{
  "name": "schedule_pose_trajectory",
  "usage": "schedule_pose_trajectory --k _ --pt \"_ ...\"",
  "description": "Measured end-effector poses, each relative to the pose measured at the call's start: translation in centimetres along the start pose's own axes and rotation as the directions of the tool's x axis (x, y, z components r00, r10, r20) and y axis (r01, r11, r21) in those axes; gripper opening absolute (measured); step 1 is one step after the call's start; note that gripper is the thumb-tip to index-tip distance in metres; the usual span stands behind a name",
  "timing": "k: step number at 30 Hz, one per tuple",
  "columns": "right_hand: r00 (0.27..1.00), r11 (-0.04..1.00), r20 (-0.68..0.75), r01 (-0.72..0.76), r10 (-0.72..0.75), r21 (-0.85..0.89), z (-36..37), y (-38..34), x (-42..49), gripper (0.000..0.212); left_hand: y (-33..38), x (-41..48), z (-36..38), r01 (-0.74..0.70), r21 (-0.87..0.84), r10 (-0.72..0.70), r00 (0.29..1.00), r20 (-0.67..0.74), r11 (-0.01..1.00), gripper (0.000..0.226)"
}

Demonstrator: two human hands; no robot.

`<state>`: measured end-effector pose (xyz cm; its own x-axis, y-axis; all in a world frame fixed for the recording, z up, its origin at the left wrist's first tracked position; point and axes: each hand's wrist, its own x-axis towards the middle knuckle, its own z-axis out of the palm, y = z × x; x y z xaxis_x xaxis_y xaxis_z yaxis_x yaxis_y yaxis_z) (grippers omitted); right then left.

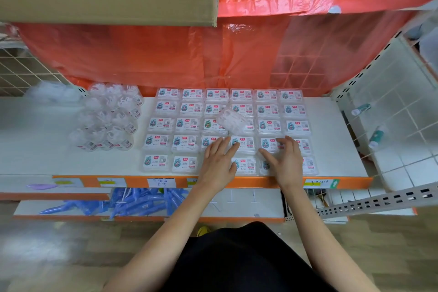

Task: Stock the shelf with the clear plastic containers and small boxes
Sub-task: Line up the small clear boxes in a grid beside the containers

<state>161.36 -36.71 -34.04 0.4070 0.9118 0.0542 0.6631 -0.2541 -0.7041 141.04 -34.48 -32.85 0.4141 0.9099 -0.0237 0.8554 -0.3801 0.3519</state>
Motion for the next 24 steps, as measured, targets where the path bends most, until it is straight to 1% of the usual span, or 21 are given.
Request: schedule_pose_trajectory --k 2,4,7,9,11,13,15,16,19,21,24 --pt "1.0 1.0 -0.013 -0.02 0.02 -0.001 0.1 -0.1 -0.1 0.056 0.0 0.0 -0.1 -0.003 -0.007 0.003 1.0 -0.003 1.0 0.059" --pt "0.998 1.0 -0.063 -0.022 0.022 0.003 0.1 -0.5 0.1 0.049 0.1 0.0 -0.2 -0.005 -0.016 0.005 1.0 0.002 1.0 0.06" --pt "0.987 0.997 -0.145 0.072 -0.069 0.013 0.1 -2.1 0.9 0.042 0.2 0.0 -0.5 -0.003 -0.073 0.003 1.0 -0.004 0.997 0.06" --pt "0.978 0.989 -0.143 0.151 -0.151 -0.011 0.3 -3.7 1.8 0.036 0.1 0.2 -0.8 -0.018 -0.144 0.008 0.997 -0.071 0.989 0.055" --pt "0.979 0.981 -0.067 0.191 -0.193 -0.037 1.0 -5.5 2.9 0.036 -0.3 0.3 -1.3 -0.035 -0.186 0.001 0.983 -0.184 0.982 0.047" --pt "0.979 0.978 0.061 0.201 -0.197 -0.064 2.2 -7.2 4.0 0.051 -1.0 0.5 -2.0 -0.006 -0.22 -0.055 0.961 -0.27 0.975 0.042" --pt "0.969 0.976 0.167 0.197 -0.179 -0.095 3.4 -8.2 4.6 0.068 -1.7 0.6 -2.8 0.052 -0.246 -0.122 0.952 -0.281 0.968 0.039" --pt "0.964 0.974 0.205 0.197 -0.172 -0.107 4.0 -8.4 4.7 0.072 -2.0 0.6 -3.1 0.079 -0.257 -0.152 0.949 -0.277 0.963 0.038" --pt "0.95 0.964 0.252 0.226 -0.185 -0.143 4.8 -8.4 4.8 0.068 -2.9 0.4 -3.9 0.132 -0.315 -0.226 0.933 -0.281 0.94 0.036" --pt "0.95 0.969 0.244 0.224 -0.193 -0.107 4.7 -8.2 4.9 0.068 -3.0 0.2 -4.5 0.159 -0.43 -0.3 0.912 -0.282 0.889 0.033" --pt "0.938 0.977 0.278 0.211 -0.208 0.022 3.9 -8.2 4.8 0.076 -3.0 0.5 -5.3 0.213 -0.652 -0.447 0.868 -0.216 0.728 0.029"
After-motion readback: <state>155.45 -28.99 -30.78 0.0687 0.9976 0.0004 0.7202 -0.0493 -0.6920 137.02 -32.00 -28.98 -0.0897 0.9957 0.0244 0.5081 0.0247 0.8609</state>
